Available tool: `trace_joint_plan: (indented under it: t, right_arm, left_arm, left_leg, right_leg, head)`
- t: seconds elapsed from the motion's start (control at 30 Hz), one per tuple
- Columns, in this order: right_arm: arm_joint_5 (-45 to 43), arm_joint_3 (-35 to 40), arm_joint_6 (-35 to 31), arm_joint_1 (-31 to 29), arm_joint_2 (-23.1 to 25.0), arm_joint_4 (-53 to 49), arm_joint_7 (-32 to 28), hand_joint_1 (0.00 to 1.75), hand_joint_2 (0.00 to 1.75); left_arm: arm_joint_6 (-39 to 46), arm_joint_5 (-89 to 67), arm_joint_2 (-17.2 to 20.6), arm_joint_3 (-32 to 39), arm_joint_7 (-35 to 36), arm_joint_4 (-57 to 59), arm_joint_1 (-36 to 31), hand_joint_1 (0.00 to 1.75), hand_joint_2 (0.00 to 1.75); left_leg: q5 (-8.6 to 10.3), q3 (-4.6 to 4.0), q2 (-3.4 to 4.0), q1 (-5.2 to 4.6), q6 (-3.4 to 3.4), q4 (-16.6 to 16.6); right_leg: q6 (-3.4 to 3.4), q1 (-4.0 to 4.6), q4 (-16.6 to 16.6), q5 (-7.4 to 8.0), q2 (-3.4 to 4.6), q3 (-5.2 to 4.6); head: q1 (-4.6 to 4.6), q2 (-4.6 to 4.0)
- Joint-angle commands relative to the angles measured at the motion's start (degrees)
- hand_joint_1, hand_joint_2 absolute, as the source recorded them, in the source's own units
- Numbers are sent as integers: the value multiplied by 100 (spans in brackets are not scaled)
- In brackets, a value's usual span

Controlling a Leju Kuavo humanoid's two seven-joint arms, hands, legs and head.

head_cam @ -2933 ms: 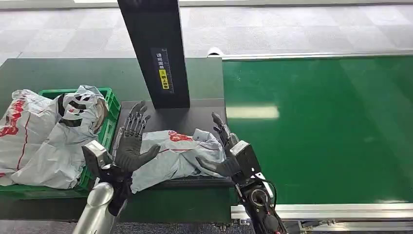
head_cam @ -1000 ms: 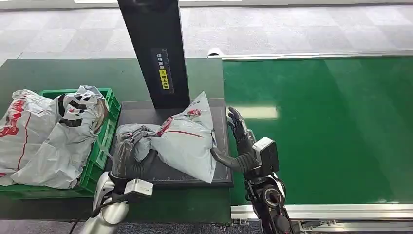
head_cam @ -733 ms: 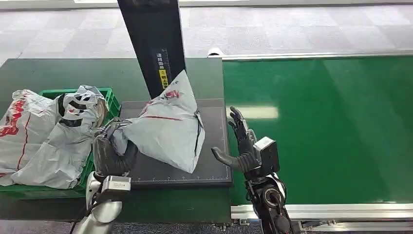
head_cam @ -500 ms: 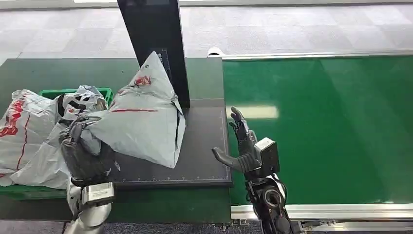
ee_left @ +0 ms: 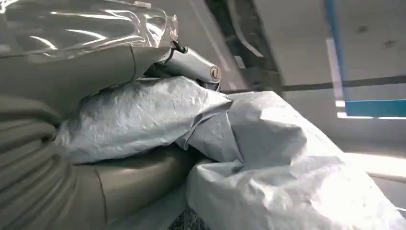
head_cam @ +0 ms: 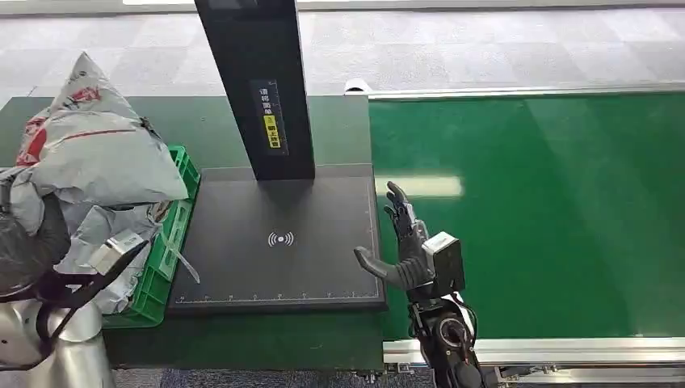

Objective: Moved the parcel from conveyor to table for the left to box.

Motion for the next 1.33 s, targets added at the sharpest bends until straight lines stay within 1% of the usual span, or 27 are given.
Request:
trace_joint_plan:
  t: [0.03,0.13,0.17,0.2,0.23,0.27,0.3,0.37,0.4,0.47,0.5,0.53,0.57,0.6,0.63,0.7,0.77,0.8,0.83,0.87,0.97,1.07,1.1,1.2,1.23,1.3,1.33]
  right_arm:
    - [12,-88,10,-76,9,175,-2,0,175]
    - [12,-88,10,-76,9,175,-2,0,175]
    - [19,-90,16,-69,10,167,3,0,175]
    - [53,-73,32,-62,4,154,22,0,175]
    - [111,-153,159,-57,32,63,99,0,175]
    - [122,-165,175,-75,32,56,110,0,175]
    - [161,-190,196,-131,32,57,137,0,175]
    - [186,-257,196,-194,62,90,172,0,175]
    - [189,-292,182,-222,82,103,171,0,175]
    - [189,-292,182,-222,82,103,171,0,175]
    - [155,-320,177,-232,105,129,176,0,175]
    - [124,-352,160,-229,123,139,178,0,175]
    - [90,-355,176,-216,128,123,193,0,175]
    - [73,-345,194,-209,123,113,208,0,175]
    - [64,-327,212,-226,118,135,222,0,175]
    - [23,-286,247,-285,122,210,241,0,175]
    - [23,-272,236,-300,125,232,241,0,175]
    - [14,-261,247,-304,125,243,242,0,175]
    - [13,-233,237,-308,114,252,242,0,175]
    - [-13,-187,236,-311,113,267,240,0,175]
    - [-56,-94,208,-343,102,369,241,0,175]
    - [-80,25,180,-364,90,455,232,0,175]
    - [-113,44,174,-375,93,472,223,0,175]
    - [-167,49,160,-388,87,476,207,0,175]
    - [-171,61,143,-411,70,505,209,0,175]
    - [-179,62,139,-418,65,520,210,0,175]
    - [-202,61,136,-432,52,554,203,0,175]
  left_arm:
    - [37,-957,12,582,993,461,-288,175,175]
    - [37,-957,12,582,993,461,-288,175,175]
    - [37,-1192,180,363,1448,525,-219,175,175]
    - [37,-1374,664,24,2255,917,-10,175,175]
    - [-445,-1374,1896,-1585,4811,2682,55,175,175]
    - [-519,-1374,1810,-1587,4794,2775,51,175,175]
    - [-678,-1374,1815,-1608,4769,2882,28,175,175]
    - [-590,-1162,1579,-1477,4557,3016,-79,173,175]
    - [-611,-1178,1557,-1468,4397,3073,-110,162,175]
    - [-611,-1178,1557,-1468,4397,3073,-110,162,175]
    - [-616,-1226,1557,-1493,4361,3093,-128,122,175]
    - [-629,-1295,1534,-1479,4318,3135,-145,68,175]
    - [-652,-1293,1510,-1434,4312,3192,-172,80,175]
    - [-764,-1236,1483,-1331,4328,3307,-227,127,0]
    - [-859,-1220,1503,-1252,4325,3398,-266,133,0]
    - [-573,-1222,1554,-1068,4183,3644,-373,131,0]
    - [-544,-1207,1567,-1024,4138,3681,-379,131,0]
    - [-492,-1143,1545,-990,4112,3664,-375,89,0]
    - [-207,-1138,1524,-952,4023,3628,-359,2,0]
    - [37,-1071,1480,-890,3820,3403,-309,0,0]
    - [37,-823,1299,-655,3332,2662,-171,0,0]
    - [37,-541,915,-146,2770,1981,-72,0,0]
    - [37,-409,782,36,2441,1747,-55,0,0]
    - [37,-289,606,250,1984,1592,-82,0,0]
    - [37,-170,422,407,1509,1375,-115,0,0]
    - [37,-133,320,503,1386,1364,-140,0,0]
    - [37,64,182,588,1054,1313,-155,0,0]
  left_leg:
    - [-3,8,0,0,7,-1]
    - [-2,4,0,0,5,-1]
    - [-2,5,0,0,5,-2]
    - [-2,7,1,0,6,-2]
    - [1,10,-5,-2,4,-10]
    - [13,21,-25,-7,1,-24]
    - [8,19,-14,-4,0,-15]
    - [9,13,-15,1,4,-11]
    - [7,8,-11,1,3,-6]
    - [5,7,2,2,6,-5]
    - [4,8,5,1,4,-5]
    - [4,10,4,0,7,-6]
    - [4,8,-1,-1,4,-4]
    - [5,8,-5,-4,2,-5]
    - [6,5,-6,-6,0,-4]
    - [6,8,-7,-4,-1,-5]
    - [7,10,1,-5,0,-8]
    - [6,6,0,-2,-1,-6]
    - [6,5,-2,-3,-1,-5]
    - [5,5,-5,-3,-1,-4]
    - [3,0,-1,2,-1,1]
    - [1,-2,2,4,1,2]
    - [-1,3,4,4,5,1]
    - [-2,3,8,2,4,1]
    - [0,0,5,1,2,0]
    - [1,-5,-1,1,-1,1]
    - [1,-2,0,1,2,0]
  right_leg:
    - [-5,2,-2,-3,-3,9]
    - [-4,2,-2,-1,-1,6]
    - [-4,2,-3,-2,-2,6]
    - [-5,2,-3,-2,-2,8]
    - [-6,0,-6,-2,-7,15]
    - [-10,-5,-10,-2,-29,18]
    - [-9,-2,-5,-3,-19,9]
    - [-7,5,-5,-2,-21,9]
    - [-2,4,-1,-3,-17,7]
    - [-2,5,-2,0,-2,7]
    - [-2,4,-1,-1,1,9]
    - [-2,3,-3,-1,-3,12]
    - [-4,1,-1,-3,-8,11]
    - [-4,-3,-1,-4,-11,11]
    - [-4,-5,-1,-3,-12,6]
    - [-7,-3,-3,-2,-11,9]
    - [-9,-3,-2,2,-2,8]
    - [-7,0,-2,3,1,4]
    - [-5,-3,-1,1,-1,3]
    - [-4,-2,0,0,-2,3]
    - [-3,3,0,1,2,0]
    - [-2,5,0,1,5,0]
    - [-3,6,-3,0,5,6]
    - [-4,5,-2,0,9,5]
    - [-3,3,-1,0,7,3]
    - [-3,2,0,1,2,-2]
    - [-4,3,-1,1,2,1]
  head:
    - [0,0]
    - [0,0]
    - [2,0]
    - [2,0]
    - [0,0]
    - [0,0]
    - [-4,0]
    - [-2,0]
    - [2,0]
    - [4,0]
    - [2,0]
    - [2,0]
    - [2,0]
    - [2,0]
    - [2,0]
    - [2,0]
    - [0,0]
    - [0,0]
    - [0,0]
    - [2,0]
    - [0,0]
    - [2,0]
    - [2,0]
    - [2,0]
    - [0,0]
    - [0,0]
    - [2,0]
